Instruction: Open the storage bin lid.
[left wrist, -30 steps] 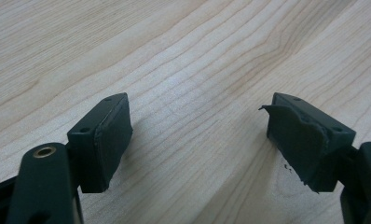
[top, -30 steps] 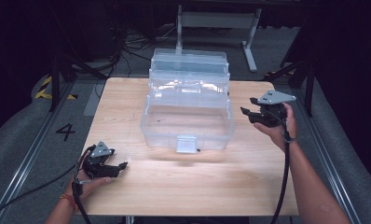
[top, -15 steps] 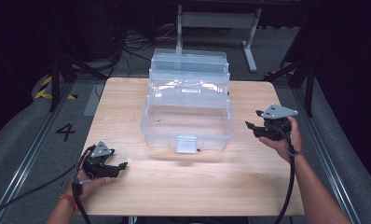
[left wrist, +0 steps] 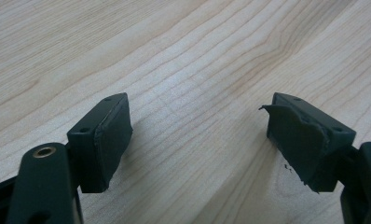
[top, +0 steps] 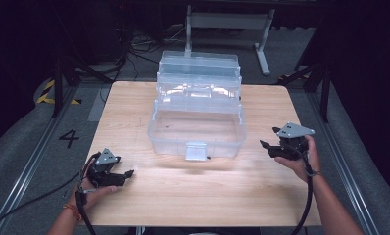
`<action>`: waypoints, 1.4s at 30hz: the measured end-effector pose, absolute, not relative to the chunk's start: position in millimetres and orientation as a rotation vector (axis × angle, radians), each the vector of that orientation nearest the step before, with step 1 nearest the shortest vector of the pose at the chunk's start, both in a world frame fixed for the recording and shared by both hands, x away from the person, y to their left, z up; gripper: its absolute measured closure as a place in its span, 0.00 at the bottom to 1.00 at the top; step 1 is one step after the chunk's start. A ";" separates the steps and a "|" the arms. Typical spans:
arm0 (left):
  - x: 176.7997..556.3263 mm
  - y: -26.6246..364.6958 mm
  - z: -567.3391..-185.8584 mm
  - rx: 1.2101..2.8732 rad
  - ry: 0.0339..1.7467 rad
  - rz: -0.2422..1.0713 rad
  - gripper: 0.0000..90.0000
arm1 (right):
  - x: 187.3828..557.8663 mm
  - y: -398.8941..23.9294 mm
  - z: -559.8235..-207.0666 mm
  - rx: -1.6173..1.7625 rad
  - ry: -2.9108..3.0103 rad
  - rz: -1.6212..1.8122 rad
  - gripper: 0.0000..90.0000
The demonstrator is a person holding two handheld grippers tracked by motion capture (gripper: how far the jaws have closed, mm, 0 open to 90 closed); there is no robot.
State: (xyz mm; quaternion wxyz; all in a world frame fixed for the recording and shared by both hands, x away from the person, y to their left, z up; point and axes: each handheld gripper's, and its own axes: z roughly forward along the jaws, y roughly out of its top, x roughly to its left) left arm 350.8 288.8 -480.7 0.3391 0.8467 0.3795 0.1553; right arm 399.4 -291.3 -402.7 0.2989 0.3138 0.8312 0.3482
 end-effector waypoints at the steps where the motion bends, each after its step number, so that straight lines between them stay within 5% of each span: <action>1: 350.8 288.8 -480.7 2.205 0.988 0.404 0.25 | 399.4 -291.3 -402.7 0.833 2.208 0.925 0.37; 42: 350.2 288.4 -480.9 2.197 1.002 0.415 0.24 | 348.3 -362.7 -486.3 1.222 2.214 0.968 0.19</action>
